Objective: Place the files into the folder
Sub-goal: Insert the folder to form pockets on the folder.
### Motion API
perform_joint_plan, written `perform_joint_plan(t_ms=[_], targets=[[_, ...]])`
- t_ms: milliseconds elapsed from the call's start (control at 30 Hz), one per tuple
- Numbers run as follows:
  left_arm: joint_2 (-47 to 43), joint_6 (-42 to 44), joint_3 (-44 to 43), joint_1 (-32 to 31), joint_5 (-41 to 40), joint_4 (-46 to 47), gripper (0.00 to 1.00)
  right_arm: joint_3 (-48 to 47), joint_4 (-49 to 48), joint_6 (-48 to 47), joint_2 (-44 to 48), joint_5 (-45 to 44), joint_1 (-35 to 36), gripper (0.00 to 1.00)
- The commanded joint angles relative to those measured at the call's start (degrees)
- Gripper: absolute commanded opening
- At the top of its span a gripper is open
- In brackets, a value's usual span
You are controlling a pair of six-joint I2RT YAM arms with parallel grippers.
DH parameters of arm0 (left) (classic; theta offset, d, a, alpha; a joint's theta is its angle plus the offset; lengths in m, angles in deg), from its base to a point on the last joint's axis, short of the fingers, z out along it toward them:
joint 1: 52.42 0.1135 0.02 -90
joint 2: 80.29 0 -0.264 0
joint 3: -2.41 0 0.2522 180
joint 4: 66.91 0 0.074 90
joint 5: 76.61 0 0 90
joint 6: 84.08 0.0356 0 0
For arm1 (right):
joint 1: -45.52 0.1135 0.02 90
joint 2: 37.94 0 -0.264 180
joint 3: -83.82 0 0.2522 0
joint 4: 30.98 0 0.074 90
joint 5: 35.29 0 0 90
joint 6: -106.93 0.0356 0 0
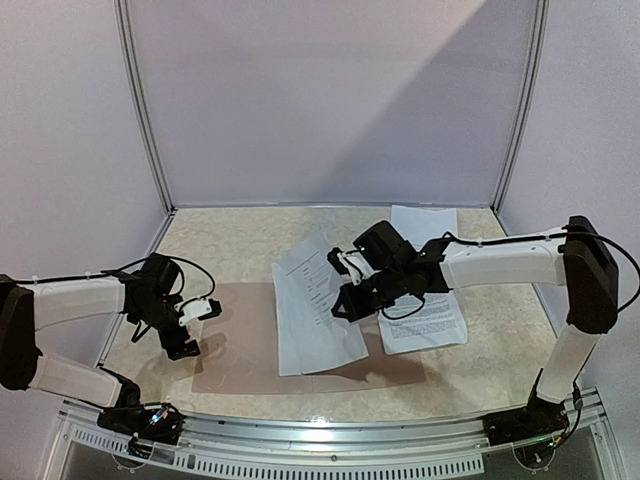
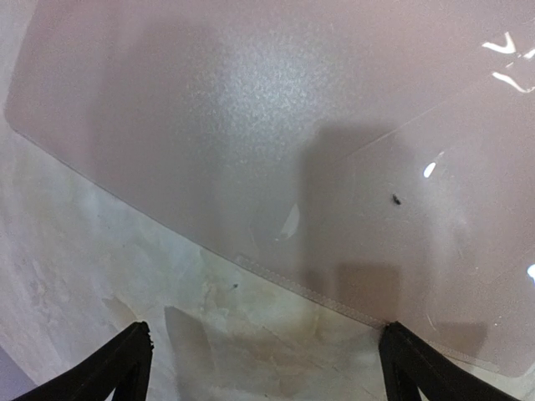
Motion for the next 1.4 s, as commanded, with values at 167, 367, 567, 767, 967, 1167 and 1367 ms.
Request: perform_joint_plan(t_ms=[167, 367, 567, 767, 967, 1167, 1367], targets=[[2.0, -0.2, 3.0, -1.1, -0.6, 0.6, 0.97, -0.3, -7.6, 4.9, -3.0, 4.0, 0.7, 0.0], [2.0, 0.0, 3.5, -1.1, -0.3, 1.0, 0.97, 2.1, -15.0, 10.8, -6.4, 8.3, 0.7, 0.0], [1.9, 0.4, 4.1, -1.1, -0.5, 1.3, 0.97, 2.4, -22.9, 16.8, -10.3, 11.5, 0.7, 0.0], [1.9, 0.8, 4.4, -1.1, -0.5, 1.8, 0.96, 2.7, -31.9, 26.2, -14.7, 13.2, 0.7, 0.0], [2.0, 1.2, 4.6, -1.1, -0.2, 2.1, 0.96, 0.3, -35.6, 30.2, -18.6, 13.2, 1.3, 0.0], [2.6, 1.6, 4.6, -1.1, 0.3, 2.5, 0.96, -3.3, -37.7, 34.8, -23.0, 15.4, 4.1, 0.0], [2.6, 1.9, 5.0, -1.2, 0.3, 2.6, 0.96, -4.1, -39.0, 37.2, -24.3, 15.7, 6.1, 0.0]])
